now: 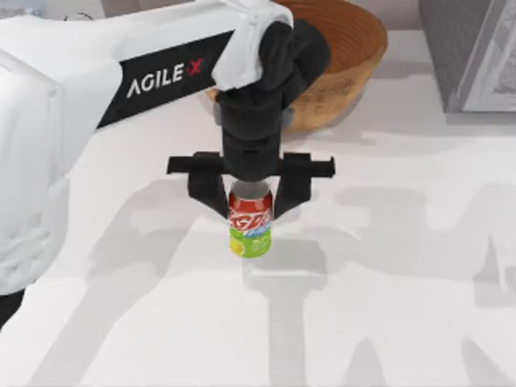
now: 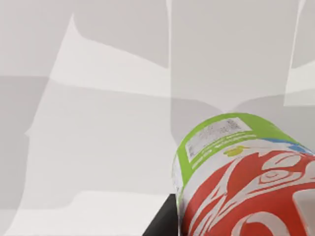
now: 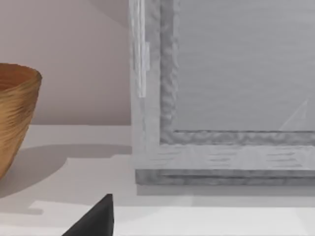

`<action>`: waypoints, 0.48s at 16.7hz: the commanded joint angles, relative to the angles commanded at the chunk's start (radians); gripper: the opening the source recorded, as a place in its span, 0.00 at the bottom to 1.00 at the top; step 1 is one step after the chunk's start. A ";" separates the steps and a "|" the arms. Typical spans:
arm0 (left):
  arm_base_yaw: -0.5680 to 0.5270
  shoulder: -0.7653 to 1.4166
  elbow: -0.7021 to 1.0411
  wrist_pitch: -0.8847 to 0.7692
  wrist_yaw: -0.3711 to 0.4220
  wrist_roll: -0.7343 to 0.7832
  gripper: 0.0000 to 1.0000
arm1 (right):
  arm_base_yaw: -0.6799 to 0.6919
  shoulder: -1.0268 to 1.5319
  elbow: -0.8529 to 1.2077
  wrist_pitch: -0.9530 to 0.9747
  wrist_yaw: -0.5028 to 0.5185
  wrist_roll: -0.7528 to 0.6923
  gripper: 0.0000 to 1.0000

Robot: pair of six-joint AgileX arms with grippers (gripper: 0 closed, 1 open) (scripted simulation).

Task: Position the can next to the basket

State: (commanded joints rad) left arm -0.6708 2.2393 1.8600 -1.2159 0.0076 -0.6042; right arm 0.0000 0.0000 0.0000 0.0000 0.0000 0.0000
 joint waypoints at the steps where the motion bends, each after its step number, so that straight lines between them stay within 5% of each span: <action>1: -0.020 0.001 0.013 -0.002 -0.001 -0.037 0.00 | 0.000 0.000 0.000 0.000 0.000 0.000 1.00; 8: -0.039 -0.001 0.024 -0.003 -0.002 -0.078 0.00 | 0.000 0.000 0.000 0.000 0.000 0.000 1.00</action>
State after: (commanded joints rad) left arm -0.7101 2.2379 1.8842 -1.2184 0.0054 -0.6818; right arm 0.0000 0.0000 0.0000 0.0000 0.0000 0.0000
